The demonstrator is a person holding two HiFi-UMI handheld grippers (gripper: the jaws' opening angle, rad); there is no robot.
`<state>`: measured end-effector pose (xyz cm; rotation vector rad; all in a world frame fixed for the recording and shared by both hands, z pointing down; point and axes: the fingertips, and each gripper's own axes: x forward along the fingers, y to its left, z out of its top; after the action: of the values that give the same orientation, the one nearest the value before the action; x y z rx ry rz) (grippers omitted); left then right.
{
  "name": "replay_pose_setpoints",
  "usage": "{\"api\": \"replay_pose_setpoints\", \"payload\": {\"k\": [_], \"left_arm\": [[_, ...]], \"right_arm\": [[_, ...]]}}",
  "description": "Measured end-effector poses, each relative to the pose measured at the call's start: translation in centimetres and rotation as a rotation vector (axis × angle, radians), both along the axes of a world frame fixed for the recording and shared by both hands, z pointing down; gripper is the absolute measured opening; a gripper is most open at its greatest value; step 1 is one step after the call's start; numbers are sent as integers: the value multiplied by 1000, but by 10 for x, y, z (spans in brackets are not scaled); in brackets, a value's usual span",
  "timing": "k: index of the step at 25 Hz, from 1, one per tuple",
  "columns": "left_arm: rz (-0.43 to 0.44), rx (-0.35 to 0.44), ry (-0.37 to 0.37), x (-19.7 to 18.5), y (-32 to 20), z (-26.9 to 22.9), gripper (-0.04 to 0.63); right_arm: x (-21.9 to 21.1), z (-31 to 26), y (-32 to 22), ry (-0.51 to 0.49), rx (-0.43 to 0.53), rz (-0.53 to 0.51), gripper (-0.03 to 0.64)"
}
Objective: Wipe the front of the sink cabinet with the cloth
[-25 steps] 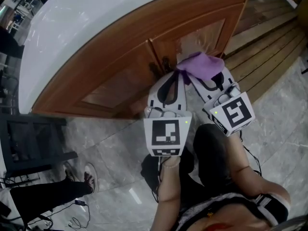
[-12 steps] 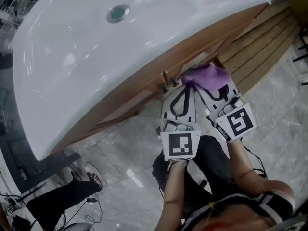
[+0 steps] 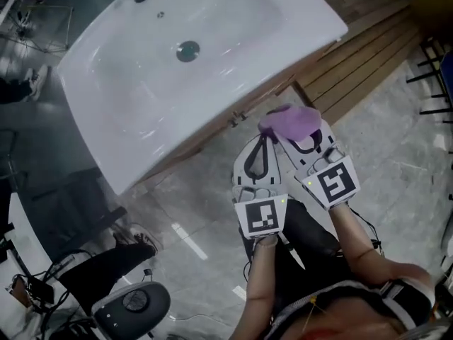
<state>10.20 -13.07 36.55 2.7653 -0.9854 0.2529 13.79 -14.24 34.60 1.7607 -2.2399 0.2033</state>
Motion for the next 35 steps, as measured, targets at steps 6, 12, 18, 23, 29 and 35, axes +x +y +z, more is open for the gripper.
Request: {"api": "replay_pose_setpoints", "payload": {"k": [6, 12, 18, 23, 29, 35], "left_arm": [[-5, 8, -8, -8, 18, -99, -3], [-26, 63, -10, -17, 32, -191, -3], [-39, 102, -24, -28, 62, -263, -3], [-75, 157, -24, -32, 83, -311, -3], [-125, 187, -16, -36, 117, -348, -3], [-150, 186, -7, -40, 147, -373, -3]], "right_arm": [[-5, -99, 22, 7, 26, -23, 170], [-11, -183, 42, 5, 55, -25, 170], [-18, -253, 70, -10, 71, -19, 170], [-29, -299, 89, -16, 121, -67, 170], [-34, -330, 125, -27, 133, -113, 170], [-35, -358, 156, -37, 162, -140, 170]]}}
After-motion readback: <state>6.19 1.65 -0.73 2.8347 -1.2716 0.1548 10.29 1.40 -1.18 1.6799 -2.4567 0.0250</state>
